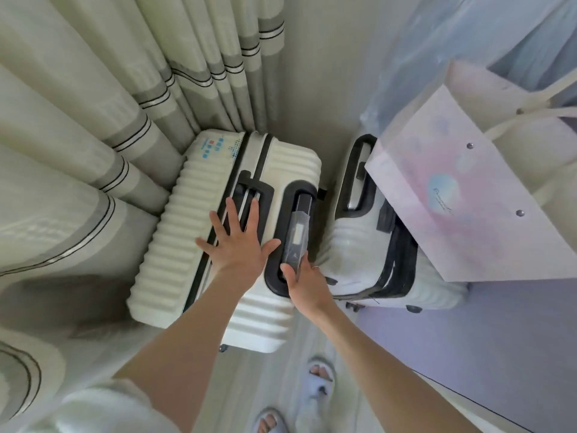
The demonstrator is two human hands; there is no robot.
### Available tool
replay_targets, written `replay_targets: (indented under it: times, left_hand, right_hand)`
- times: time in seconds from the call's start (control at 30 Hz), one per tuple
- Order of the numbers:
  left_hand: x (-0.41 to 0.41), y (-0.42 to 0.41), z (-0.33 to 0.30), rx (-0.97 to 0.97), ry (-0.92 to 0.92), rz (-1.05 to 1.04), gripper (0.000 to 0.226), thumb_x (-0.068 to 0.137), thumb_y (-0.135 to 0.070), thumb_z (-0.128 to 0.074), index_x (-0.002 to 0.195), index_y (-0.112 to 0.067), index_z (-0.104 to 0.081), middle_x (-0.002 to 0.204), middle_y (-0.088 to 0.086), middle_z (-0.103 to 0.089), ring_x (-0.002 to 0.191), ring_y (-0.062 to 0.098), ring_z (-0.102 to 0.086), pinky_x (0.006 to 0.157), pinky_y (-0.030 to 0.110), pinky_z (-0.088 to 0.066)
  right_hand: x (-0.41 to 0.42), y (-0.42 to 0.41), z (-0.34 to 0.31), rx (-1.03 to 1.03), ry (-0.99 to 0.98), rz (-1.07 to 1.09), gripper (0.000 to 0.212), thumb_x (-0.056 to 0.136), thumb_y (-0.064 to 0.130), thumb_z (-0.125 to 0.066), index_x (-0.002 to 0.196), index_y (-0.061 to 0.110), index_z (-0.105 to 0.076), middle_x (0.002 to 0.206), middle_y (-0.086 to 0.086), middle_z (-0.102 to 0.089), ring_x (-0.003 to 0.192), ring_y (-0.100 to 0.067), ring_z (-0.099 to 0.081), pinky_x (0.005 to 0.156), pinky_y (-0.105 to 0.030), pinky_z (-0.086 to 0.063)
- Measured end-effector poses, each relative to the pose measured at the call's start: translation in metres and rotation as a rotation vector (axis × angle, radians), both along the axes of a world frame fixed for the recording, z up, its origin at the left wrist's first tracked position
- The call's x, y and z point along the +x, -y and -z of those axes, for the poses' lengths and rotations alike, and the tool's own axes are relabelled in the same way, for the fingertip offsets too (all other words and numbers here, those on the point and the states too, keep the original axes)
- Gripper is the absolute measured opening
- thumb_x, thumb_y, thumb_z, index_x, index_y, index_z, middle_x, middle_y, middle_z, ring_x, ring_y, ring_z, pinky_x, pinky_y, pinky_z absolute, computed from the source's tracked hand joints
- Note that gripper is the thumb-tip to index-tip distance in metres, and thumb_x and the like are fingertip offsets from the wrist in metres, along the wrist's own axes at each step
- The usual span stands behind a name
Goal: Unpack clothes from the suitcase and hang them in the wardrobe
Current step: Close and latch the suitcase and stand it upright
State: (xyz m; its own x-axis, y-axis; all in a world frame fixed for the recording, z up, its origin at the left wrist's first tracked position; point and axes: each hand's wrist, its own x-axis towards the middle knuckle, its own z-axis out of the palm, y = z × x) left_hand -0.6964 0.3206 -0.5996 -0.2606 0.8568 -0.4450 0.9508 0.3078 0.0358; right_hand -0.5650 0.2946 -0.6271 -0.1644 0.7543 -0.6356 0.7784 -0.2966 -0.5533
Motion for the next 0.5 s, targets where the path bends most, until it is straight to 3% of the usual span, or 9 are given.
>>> replay_targets:
  times: [0.17,0.3,0.5]
  left_hand:
    - [0.002,-0.055,0.000,-0.003,0.007,0.001,0.079,0.087,-0.069,-0.021,0.141,-0.035,0.027,0.154,0.007,0.026,0.142,0.040,0.013,0.105,0.068,-0.016]
    - [0.008,-0.092,0.000,-0.009,0.030,-0.008,0.080,0.087,-0.069,-0.021,0.141,-0.035,0.028,0.154,0.008,0.026,0.142,0.040,0.014,0.104,0.069,-0.016]
    - [0.015,-0.138,-0.003,-0.030,0.057,-0.013,0.080,0.087,-0.069,-0.022,0.141,-0.036,0.027,0.153,0.007,0.027,0.141,0.040,0.017,0.106,0.069,-0.013]
  right_hand:
    - [0.004,-0.066,-0.012,0.011,0.048,0.012,0.056,0.097,0.043,-0.040,0.134,0.001,-0.038,0.128,-0.020,-0.051,0.119,-0.034,-0.047,0.096,-0.036,-0.039]
    - [0.007,-0.106,-0.024,-0.004,0.021,0.151,0.042,0.093,0.035,-0.053,0.121,0.006,-0.040,0.122,-0.016,-0.051,0.109,-0.031,-0.052,0.086,-0.035,-0.042]
    - [0.009,-0.145,-0.028,0.009,0.063,0.202,0.032,0.094,0.035,-0.051,0.109,0.008,-0.043,0.113,-0.016,-0.056,0.102,-0.032,-0.055,0.073,-0.031,-0.036]
